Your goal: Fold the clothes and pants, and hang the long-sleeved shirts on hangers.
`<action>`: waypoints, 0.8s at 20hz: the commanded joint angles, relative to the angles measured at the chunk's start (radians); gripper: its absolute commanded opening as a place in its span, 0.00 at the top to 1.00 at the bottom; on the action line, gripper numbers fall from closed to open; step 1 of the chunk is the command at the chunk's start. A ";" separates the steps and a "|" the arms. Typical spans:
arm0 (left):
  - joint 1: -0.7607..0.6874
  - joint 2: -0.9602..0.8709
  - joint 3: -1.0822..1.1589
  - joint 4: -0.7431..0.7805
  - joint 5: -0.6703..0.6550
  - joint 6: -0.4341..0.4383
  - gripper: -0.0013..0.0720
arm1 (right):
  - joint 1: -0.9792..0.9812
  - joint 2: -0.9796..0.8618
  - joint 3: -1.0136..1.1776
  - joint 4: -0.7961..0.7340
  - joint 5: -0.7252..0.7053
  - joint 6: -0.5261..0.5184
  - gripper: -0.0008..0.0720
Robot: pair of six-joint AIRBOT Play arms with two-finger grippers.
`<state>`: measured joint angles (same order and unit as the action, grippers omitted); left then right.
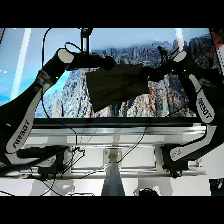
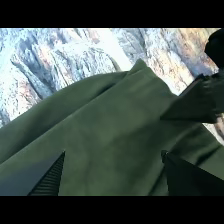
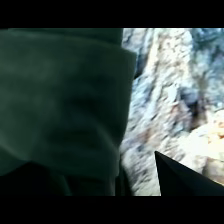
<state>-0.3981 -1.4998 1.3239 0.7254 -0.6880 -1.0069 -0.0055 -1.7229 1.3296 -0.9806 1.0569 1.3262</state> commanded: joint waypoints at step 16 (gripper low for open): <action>0.141 0.041 0.001 0.049 -0.155 -0.001 0.96 | 0.091 -0.070 0.187 0.356 0.013 -0.110 0.95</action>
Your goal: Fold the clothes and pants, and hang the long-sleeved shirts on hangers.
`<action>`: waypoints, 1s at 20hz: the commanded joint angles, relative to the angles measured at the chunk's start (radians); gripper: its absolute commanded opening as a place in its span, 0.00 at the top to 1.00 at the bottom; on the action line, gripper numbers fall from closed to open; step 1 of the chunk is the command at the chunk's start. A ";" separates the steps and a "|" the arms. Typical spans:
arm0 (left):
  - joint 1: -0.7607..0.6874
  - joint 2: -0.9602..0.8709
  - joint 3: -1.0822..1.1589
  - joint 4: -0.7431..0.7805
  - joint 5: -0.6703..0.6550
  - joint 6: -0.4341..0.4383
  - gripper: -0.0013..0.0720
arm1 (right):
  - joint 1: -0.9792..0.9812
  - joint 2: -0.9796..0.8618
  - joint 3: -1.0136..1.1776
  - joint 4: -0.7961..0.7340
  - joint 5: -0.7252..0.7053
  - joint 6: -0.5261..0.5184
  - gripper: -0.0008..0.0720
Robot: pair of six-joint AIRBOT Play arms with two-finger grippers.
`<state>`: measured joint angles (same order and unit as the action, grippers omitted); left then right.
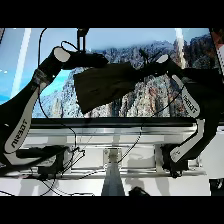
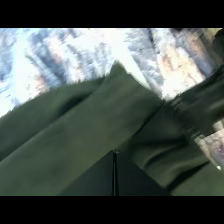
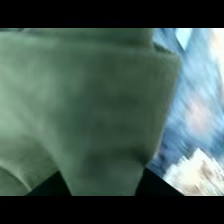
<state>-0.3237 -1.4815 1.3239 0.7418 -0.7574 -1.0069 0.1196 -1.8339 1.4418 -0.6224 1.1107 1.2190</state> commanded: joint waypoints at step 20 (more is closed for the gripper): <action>0.301 0.454 0.000 0.739 -0.287 -0.299 0.96 | -0.981 0.580 0.045 -0.985 0.197 1.108 0.95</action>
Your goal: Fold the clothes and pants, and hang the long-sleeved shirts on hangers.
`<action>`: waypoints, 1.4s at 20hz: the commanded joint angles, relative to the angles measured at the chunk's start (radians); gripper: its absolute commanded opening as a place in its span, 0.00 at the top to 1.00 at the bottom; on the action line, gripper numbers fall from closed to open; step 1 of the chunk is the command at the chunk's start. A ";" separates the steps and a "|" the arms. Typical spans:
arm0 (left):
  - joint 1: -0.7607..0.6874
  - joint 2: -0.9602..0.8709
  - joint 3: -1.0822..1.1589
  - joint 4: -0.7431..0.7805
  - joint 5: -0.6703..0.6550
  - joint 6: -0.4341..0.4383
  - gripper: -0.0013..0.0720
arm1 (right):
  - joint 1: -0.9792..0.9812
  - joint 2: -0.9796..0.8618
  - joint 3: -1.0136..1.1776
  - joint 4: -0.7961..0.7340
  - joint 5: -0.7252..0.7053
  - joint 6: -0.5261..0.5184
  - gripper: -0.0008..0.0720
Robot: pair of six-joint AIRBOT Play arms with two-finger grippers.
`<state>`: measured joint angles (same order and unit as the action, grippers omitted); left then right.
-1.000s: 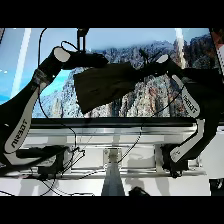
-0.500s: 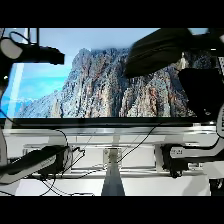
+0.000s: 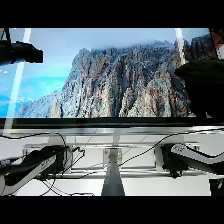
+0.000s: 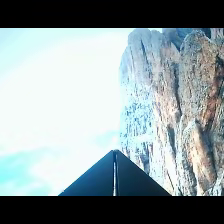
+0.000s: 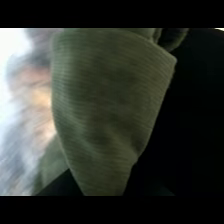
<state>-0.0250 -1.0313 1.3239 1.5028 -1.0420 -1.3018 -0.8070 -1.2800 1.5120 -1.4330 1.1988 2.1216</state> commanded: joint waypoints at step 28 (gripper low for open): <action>0.002 0.004 0.000 -0.023 -0.002 -0.004 0.96 | 0.989 0.136 -0.038 -0.020 -0.238 -0.918 0.95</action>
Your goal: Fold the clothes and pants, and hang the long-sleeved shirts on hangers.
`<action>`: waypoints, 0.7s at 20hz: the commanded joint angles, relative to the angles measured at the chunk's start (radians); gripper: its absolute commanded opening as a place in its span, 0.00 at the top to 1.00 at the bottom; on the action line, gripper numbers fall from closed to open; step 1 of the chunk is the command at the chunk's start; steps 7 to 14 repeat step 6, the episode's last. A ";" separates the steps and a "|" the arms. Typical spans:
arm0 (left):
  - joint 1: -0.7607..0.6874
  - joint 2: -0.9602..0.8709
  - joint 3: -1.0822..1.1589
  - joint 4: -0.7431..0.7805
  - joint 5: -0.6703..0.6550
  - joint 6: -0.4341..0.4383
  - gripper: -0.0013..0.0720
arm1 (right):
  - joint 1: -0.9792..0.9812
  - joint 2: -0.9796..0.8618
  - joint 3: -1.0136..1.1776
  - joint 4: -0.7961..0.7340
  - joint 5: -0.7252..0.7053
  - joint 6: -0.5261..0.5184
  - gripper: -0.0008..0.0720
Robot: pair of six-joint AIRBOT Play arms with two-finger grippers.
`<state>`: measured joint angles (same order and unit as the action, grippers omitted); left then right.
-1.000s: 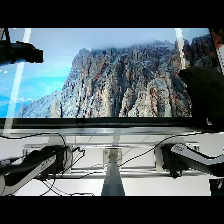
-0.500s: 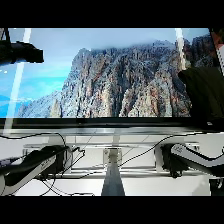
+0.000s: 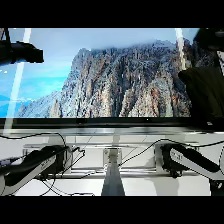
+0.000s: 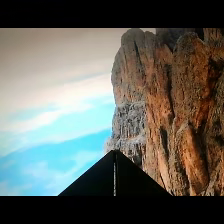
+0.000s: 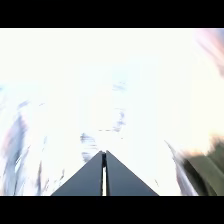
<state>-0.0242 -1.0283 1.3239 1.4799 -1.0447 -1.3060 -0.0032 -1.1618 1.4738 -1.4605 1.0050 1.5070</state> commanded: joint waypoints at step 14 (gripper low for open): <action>0.001 0.001 0.000 0.000 0.000 0.000 0.96 | 0.315 0.013 0.000 0.010 -0.045 -0.365 0.95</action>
